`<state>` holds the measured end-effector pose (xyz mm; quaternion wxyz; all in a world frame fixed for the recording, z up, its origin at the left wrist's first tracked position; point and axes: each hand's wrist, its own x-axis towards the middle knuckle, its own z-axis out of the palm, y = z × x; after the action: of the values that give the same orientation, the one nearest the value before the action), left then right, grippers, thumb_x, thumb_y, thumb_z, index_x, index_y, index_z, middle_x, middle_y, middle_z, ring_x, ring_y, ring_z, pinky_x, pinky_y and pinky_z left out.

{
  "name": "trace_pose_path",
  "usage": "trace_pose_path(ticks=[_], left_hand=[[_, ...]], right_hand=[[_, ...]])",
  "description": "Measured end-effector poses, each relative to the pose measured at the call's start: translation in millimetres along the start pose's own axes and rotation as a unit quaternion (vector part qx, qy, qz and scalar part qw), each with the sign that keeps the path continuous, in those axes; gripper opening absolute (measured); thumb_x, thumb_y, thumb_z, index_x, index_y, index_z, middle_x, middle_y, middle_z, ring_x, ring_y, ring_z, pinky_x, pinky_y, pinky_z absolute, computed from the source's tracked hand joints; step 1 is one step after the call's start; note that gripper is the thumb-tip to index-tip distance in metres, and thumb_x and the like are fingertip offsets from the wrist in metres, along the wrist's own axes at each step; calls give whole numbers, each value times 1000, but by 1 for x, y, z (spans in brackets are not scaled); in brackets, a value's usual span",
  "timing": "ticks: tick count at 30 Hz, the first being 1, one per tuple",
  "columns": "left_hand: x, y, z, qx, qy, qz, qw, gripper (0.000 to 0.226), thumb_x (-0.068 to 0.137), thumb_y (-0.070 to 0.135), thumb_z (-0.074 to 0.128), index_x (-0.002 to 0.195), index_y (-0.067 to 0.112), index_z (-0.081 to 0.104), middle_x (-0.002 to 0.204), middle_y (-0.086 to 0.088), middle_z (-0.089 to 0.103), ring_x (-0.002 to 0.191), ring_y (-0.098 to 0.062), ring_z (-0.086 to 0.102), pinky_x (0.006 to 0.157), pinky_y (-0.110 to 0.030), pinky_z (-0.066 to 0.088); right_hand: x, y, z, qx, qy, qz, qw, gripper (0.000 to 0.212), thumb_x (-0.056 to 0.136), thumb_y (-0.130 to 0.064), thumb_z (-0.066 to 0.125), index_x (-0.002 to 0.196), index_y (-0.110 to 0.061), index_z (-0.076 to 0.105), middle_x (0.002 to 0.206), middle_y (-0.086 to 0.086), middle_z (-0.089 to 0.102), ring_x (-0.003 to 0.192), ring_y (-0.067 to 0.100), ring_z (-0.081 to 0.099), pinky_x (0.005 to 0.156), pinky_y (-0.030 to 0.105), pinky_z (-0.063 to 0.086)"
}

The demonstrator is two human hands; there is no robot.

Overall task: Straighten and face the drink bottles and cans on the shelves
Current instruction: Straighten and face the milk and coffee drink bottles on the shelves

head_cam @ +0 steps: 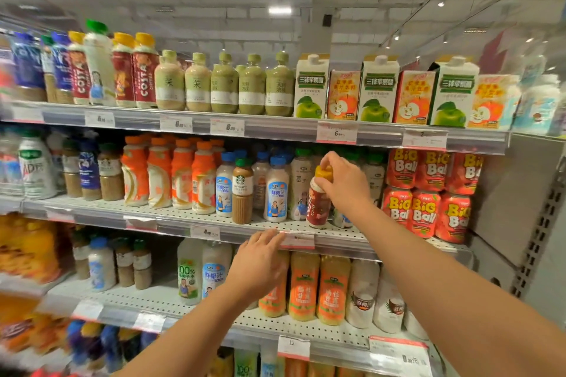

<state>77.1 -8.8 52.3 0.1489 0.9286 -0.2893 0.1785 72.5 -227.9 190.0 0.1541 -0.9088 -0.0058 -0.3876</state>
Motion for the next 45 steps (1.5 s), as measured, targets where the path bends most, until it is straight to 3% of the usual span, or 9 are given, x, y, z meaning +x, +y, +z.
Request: trace_pose_path(ticks=[8,13,19,24,27,31,34,38,45], left_hand=[[-35,19,-69,-198,167,-69,963,64,90,43,73,147,29,48,141,15,55,129,-4,49,110,-30,43],[-54,14,-108,-350,108,-74,927,73,76,53,81,140,35,49,120,16,66,110,0,63,99,-38,54],[-72,-43,-147,-366,143,-63,917,54,74,52,80,123,39,60,106,15,73,96,-1,70,90,-36,60],[-78,-126,-193,-340,179,-60,921,54,73,47,81,121,34,62,103,16,74,92,3,70,85,-31,60],[-76,-186,-225,-323,195,-73,923,54,69,56,79,117,37,63,101,19,74,91,4,70,86,-33,60],[-64,-263,-270,-316,225,-84,918,44,71,51,82,109,37,65,96,19,75,88,2,71,85,-35,61],[-53,-314,-300,-323,251,-98,907,36,76,41,85,107,36,67,93,15,76,87,-2,72,85,-37,61],[-37,-365,-330,-327,273,-88,900,37,78,38,85,110,33,68,92,13,77,84,-2,73,75,-27,58],[-23,-411,-348,-357,285,-73,887,37,80,37,84,111,34,66,92,13,77,84,-3,73,79,-33,62]], right_hand=[[-43,-44,-28,171,-29,-54,983,25,88,-35,74,103,-40,54,96,-17,60,83,6,56,65,20,42],[-57,-99,-36,293,-75,-77,950,19,87,-36,76,97,-42,61,91,-19,66,81,-1,64,58,16,53],[-33,-177,-26,325,-107,-116,932,23,82,-41,81,96,-47,63,94,-24,68,82,0,66,59,17,56],[15,-249,3,390,-132,-129,902,4,91,-32,74,90,-31,70,83,-2,74,65,16,70,57,32,57],[53,-292,28,360,-89,-139,918,5,90,-30,73,89,-28,69,79,-4,74,65,14,71,59,36,59],[113,-357,57,172,-5,-169,970,7,89,-34,70,84,-32,66,76,-15,70,74,1,65,74,28,54],[162,-404,67,62,5,-177,982,8,89,-35,66,94,-28,68,88,-7,68,90,22,65,82,36,53],[227,-463,75,10,5,-177,984,29,91,-30,61,119,-21,65,118,5,70,111,29,63,95,43,51],[306,-519,108,-158,-42,-143,976,70,96,-52,54,154,-19,33,156,6,40,142,34,34,113,55,35]])
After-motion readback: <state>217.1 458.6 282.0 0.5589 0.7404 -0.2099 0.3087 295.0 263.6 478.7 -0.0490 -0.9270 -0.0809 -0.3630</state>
